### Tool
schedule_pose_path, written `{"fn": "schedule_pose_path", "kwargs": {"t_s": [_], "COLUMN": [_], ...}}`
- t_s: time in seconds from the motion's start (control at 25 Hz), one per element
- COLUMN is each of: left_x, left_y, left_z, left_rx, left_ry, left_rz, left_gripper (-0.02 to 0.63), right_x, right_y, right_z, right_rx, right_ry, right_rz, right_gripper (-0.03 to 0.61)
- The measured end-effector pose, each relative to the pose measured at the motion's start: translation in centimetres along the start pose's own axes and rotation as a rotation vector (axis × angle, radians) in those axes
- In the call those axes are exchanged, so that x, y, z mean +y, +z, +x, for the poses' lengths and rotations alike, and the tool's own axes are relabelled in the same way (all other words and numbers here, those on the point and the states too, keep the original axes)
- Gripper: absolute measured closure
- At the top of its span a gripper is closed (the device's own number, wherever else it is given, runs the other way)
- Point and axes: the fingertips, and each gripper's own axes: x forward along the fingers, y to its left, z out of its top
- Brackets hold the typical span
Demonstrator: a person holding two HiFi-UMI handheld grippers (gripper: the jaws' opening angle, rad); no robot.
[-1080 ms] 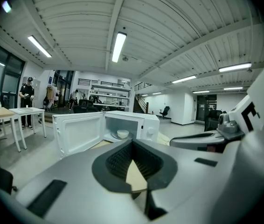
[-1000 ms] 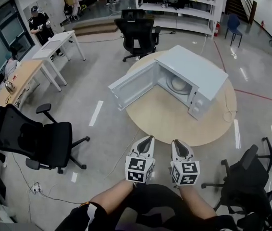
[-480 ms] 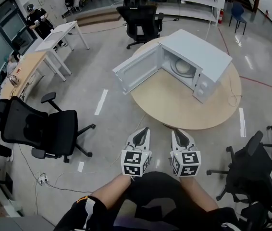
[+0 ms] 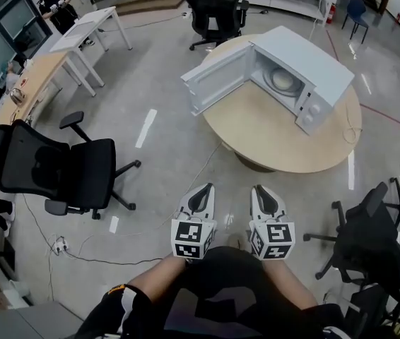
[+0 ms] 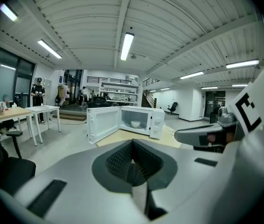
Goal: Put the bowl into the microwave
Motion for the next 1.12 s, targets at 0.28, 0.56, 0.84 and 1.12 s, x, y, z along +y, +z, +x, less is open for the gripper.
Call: {"fn": "schedule_pose_path", "kwargs": {"t_s": [0.28,0.56,0.84,1.12], "left_x": [2.6,4.9,8.0,9.9], "left_y": [-2.1,-4.3,-5.6,-7.2], "left_z": [-4.5,-8.7,-11.6,-13.4], "left_rx": [0.016,0.027,-0.005,0.007], "left_ry": [-0.021,-0.036,-0.028,-0.025], "left_rz": [-0.015,-0.022,-0.015,-0.020], "left_gripper": [0.568,0.568,0.568,0.568], "right_x": [5.5,11.1,15.8,19.0], "right_y": [-2.1,-4.2,-5.4,-7.2], "right_z": [-0.8,-1.7,-1.8,-1.3], "right_rx": [0.031,0.056,0.016,0.043], "right_ry": [-0.003,0.018,0.048,0.084], "right_rz": [-0.004,-0.016,-0.022,-0.021], "right_gripper": [0.534,0.534,0.560,0.563]}}
